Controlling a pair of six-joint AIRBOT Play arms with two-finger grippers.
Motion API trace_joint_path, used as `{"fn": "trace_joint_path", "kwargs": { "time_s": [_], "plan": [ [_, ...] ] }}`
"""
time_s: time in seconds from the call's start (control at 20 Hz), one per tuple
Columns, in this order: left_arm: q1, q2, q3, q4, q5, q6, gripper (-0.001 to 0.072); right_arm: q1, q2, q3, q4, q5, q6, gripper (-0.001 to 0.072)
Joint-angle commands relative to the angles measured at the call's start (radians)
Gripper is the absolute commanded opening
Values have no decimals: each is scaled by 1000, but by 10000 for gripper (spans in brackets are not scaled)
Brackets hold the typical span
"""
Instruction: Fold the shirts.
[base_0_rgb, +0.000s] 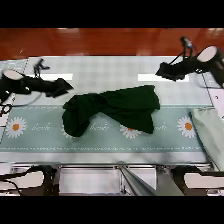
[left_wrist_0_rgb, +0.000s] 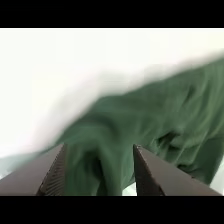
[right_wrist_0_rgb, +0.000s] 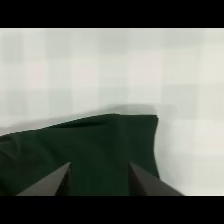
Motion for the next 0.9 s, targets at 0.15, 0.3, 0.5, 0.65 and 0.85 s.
{"fn": "trace_joint_path", "kwargs": {
  "time_s": [0.15, 0.3, 0.5, 0.65, 0.85],
  "plan": [
    [221, 130, -10, 203, -225, -84, 508, -263, 145, -47, 16, 285, -97, 411],
    [239, 236, -346, 188, -212, -64, 507, -315, 309, -391, 47, 167, -117, 411],
    [239, 307, -658, -54, -154, 129, 508, -319, 477, -692, 100, 114, -194, 411],
    [237, 307, -743, -123, -146, 218, 508, -319, 528, -759, 100, 115, -198, 411],
    [212, 306, -766, -131, -65, 229, 508, -318, 529, -763, 120, 114, -197, 411]
  ]
}}
